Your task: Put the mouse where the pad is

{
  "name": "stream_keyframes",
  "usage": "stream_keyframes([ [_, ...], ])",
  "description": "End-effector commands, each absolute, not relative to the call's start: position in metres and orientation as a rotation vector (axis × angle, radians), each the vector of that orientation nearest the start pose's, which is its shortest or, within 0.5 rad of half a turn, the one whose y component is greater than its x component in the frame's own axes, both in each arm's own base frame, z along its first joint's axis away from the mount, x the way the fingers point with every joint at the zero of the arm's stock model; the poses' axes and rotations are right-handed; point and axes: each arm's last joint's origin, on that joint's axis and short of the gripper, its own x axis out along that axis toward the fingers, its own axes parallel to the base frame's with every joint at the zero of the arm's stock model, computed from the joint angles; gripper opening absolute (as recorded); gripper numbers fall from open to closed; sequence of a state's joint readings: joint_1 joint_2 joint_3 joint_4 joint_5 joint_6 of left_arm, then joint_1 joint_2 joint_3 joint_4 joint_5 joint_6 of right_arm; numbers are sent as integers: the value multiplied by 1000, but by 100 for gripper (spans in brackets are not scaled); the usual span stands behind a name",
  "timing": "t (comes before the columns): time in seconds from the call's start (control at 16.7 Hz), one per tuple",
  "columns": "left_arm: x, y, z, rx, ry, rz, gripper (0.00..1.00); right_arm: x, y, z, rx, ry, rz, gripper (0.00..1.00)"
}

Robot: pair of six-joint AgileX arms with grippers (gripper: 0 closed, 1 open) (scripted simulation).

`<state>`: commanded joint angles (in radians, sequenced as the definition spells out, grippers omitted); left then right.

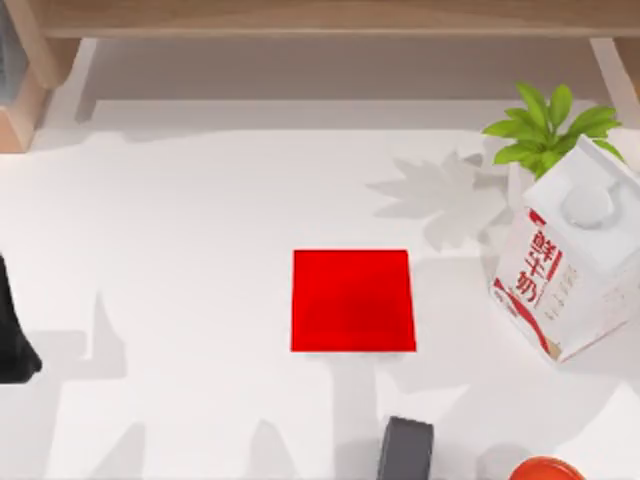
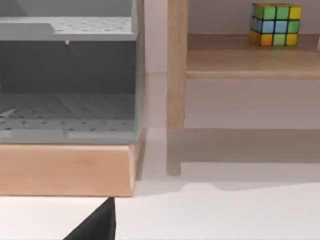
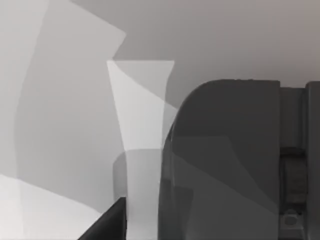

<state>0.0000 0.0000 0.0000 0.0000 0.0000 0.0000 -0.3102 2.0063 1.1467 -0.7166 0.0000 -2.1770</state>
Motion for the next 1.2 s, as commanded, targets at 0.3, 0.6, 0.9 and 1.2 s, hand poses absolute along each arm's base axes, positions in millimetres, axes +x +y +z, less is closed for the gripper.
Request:
stream_keyframes([
  [0.3,106,-1,160,0,0,0,100,326,-102,93,-1424,1051,1434,0],
  [0.6,106,-1,160,0,0,0,100,324,-96,119,-1431,1058,1417,0],
  [0.9,106,-1,160,0,0,0,100,328,-98,159,-1430,1057,1415,0],
  [1.2,106,-1,160,0,0,0,100,324,-98,198,-1405,1066,1434,0],
])
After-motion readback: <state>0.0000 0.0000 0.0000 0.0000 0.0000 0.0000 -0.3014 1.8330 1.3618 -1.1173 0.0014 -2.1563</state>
